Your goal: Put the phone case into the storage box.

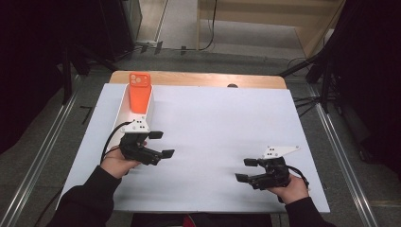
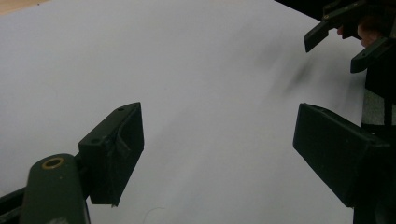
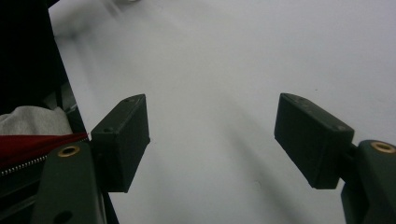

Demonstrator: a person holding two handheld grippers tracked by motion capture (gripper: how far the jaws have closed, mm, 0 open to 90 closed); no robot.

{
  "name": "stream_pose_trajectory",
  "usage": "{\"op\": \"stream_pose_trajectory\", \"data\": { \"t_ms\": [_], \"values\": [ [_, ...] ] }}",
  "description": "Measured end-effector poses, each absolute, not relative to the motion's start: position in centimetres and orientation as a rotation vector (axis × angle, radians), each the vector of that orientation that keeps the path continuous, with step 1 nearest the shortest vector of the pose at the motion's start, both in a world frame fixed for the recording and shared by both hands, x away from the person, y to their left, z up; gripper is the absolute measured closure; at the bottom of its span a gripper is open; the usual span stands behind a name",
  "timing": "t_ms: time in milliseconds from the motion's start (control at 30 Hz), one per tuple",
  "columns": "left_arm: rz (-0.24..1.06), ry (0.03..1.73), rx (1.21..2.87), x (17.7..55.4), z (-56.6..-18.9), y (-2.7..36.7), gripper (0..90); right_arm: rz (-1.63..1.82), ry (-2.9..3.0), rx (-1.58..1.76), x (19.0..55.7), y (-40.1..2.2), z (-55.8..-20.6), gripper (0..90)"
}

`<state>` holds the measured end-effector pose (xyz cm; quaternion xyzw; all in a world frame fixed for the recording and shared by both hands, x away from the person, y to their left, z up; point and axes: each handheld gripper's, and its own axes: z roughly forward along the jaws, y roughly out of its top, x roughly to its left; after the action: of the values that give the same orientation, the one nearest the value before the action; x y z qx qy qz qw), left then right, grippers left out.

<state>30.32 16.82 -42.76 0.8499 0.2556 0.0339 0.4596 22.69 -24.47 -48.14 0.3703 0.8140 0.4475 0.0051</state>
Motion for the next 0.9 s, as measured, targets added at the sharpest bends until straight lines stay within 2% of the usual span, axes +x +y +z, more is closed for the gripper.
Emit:
{"op": "stream_pose_trajectory", "data": {
  "t_ms": [900],
  "values": [
    [0.072,0.513,2.175,27.7,-45.3,17.1,16.5,1.399,2.563,1.147,22.6,-24.3,-48.2,25.4]
  ]
}}
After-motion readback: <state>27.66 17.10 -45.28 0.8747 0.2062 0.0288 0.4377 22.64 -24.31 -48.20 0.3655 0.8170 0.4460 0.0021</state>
